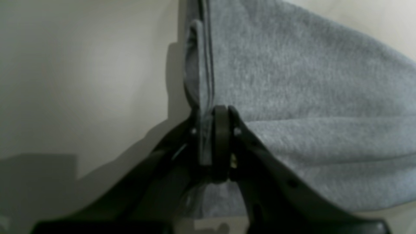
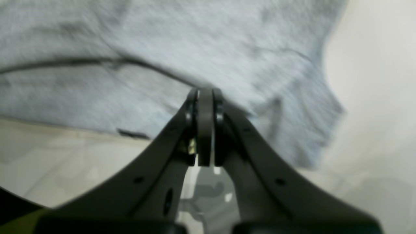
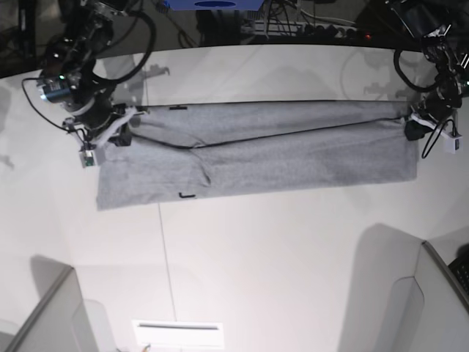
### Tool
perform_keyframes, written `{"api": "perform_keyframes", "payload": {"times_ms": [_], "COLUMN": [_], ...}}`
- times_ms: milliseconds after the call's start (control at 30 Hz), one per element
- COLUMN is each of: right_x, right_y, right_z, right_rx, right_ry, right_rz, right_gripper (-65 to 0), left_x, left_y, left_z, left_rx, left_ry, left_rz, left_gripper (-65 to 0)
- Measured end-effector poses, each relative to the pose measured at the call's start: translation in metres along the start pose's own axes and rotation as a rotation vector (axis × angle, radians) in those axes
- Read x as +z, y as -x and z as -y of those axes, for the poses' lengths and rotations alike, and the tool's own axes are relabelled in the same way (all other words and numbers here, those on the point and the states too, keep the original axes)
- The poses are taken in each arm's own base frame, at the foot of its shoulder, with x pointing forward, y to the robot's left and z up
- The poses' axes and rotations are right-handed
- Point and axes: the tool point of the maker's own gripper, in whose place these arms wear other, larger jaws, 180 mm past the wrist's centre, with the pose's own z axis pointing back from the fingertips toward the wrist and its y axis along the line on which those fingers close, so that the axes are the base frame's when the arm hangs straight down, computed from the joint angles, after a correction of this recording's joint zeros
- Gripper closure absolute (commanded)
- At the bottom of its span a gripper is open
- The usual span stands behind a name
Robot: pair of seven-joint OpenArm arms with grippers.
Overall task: Fold the T-shirt properly
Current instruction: 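Pull the folded strip away from the table edge with both grippers, then fold the strip end with the left gripper toward the right gripper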
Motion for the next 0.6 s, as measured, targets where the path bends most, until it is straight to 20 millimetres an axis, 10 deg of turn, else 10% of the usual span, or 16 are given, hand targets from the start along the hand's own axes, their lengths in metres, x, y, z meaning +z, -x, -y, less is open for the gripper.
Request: {"api": "perform_keyframes", "payload": {"times_ms": [600], "right_x": [0.001], "right_y": [0.0], "right_z": [0.001], "right_rx": [-0.003], "right_ry": [-0.008], "right_rz": [0.004], "right_gripper": [0.0], "left_x": [0.065], "left_y": [-0.058], "left_z": [0.086], "left_rx": [-0.379], "left_ry": [0.023], "left_rz": [0.183], "left_gripper": [0.0]}}
